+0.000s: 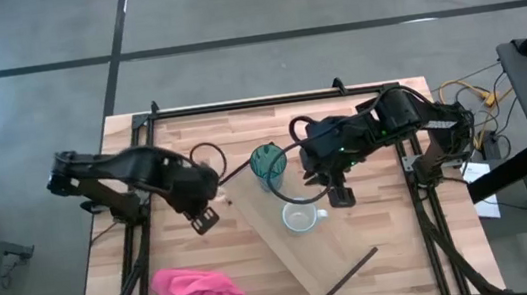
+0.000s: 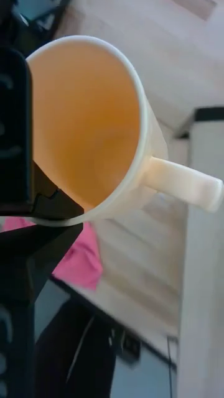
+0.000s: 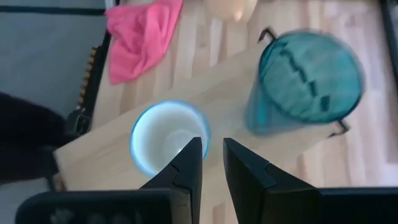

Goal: Stack small to large cups/mugs on shelf
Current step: Put the yellow mug on the shelf

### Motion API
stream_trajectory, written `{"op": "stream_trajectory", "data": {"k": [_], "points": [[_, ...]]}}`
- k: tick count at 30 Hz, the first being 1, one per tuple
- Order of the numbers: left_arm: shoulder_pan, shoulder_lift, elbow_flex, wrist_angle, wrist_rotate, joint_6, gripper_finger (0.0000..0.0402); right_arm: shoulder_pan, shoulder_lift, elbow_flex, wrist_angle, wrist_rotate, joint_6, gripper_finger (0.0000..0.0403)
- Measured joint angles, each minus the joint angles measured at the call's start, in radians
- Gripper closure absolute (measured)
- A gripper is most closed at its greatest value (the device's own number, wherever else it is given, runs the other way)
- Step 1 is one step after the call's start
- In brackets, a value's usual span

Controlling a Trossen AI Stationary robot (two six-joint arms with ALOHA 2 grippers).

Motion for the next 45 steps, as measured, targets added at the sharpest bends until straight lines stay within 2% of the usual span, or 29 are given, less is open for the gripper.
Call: {"op": "stream_trajectory", "data": {"k": [5,8,13,22,30,35,45], "points": [[0.0,0.001,0.095,0.004,0.0,0.0,0.0401,0.0,0.0,0.0,0.069,0.088,-0.026,0.0344],[-0.001,0.001,0.128,0.026,-0.001,0.008,0.0401,-0.001,0.0,0.0,0.138,0.103,-0.05,0.0344],[-0.001,0.003,0.158,0.109,-0.001,0.061,0.0402,-0.009,0.0,0.0,0.228,0.102,-0.074,0.0344],[-0.001,0.003,0.178,0.2,-0.001,0.114,0.0402,-0.048,0.003,-0.001,0.233,0.099,-0.079,0.0343],[-0.001,0.003,0.179,0.206,-0.002,0.114,0.0402,-0.05,0.003,-0.025,0.326,0.028,-0.074,0.0305],[-0.001,0.003,0.179,0.218,-0.012,0.115,0.0402,-0.05,0.003,-0.058,0.414,0.016,-0.077,0.0286],[-0.001,0.003,0.177,0.309,-0.023,0.169,0.0402,-0.051,0.003,-0.177,0.54,0.01,-0.025,0.0282]]}}
